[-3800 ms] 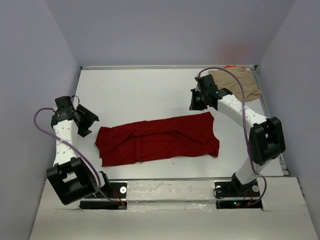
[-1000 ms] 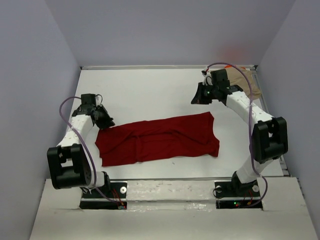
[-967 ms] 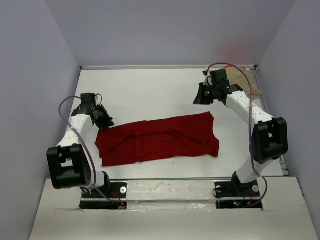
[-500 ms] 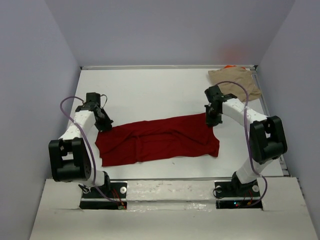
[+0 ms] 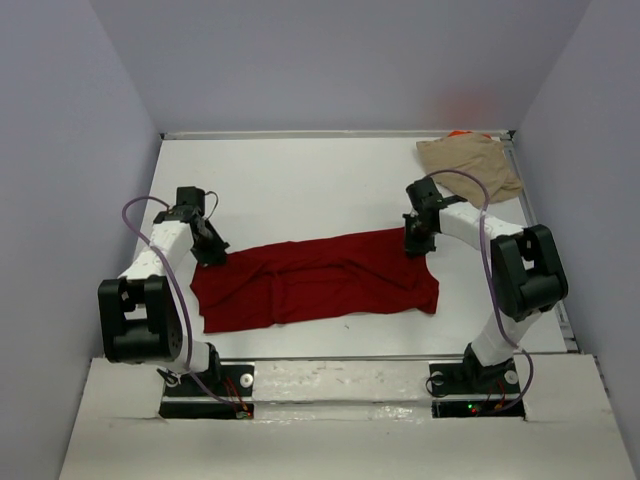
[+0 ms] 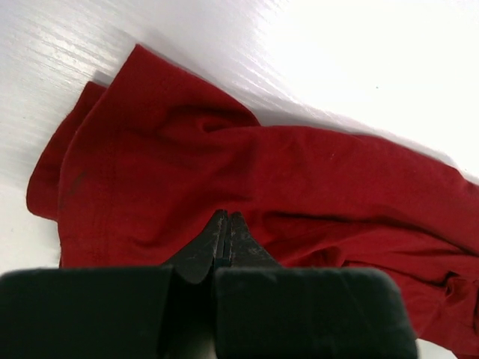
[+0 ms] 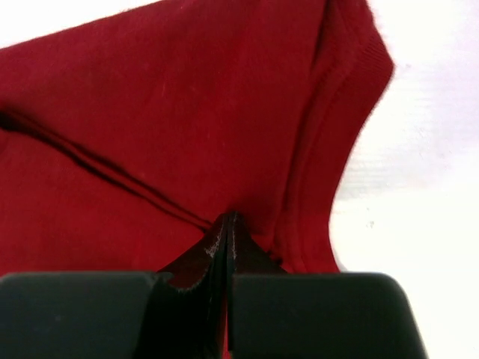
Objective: Fold and stack the t-shirts
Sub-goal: Fold the tshirt
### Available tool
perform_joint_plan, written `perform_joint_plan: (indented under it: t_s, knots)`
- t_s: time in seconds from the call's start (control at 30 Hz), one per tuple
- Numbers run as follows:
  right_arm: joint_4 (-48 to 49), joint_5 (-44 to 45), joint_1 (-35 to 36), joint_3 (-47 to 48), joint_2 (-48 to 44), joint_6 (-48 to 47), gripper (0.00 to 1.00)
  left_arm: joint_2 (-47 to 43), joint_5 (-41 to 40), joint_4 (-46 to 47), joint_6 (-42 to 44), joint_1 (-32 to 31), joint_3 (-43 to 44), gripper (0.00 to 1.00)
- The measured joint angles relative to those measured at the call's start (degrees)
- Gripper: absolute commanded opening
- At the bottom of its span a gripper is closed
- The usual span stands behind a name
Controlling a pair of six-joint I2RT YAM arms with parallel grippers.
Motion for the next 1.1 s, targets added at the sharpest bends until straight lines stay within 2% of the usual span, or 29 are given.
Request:
perform_joint_plan:
  t_s: [0.4, 0.6, 1.0, 1.1]
  knots:
    - [2.51, -1.9, 0.0, 0.98, 3.52, -0.85, 0.0, 0.7, 0.79, -0.33, -0.46, -1.22, -0.02, 0.0]
    - [2.32, -1.95, 0.0, 2.27, 4.48, -1.11, 0.0, 5.22, 4.04, -0.22, -0.66, -1.31, -0.85, 0.0]
    - [2.27, -2.19, -0.07, 5.05, 5.51, -2.05, 0.0, 9.49, 5.62, 2.75, -1.95, -1.53, -1.92, 0.0]
    - [2.27, -2.47, -0.39, 5.6, 6.01, -2.34, 0.0, 12.11, 8.79, 2.84, -2.14, -1.05, -1.07, 0.0]
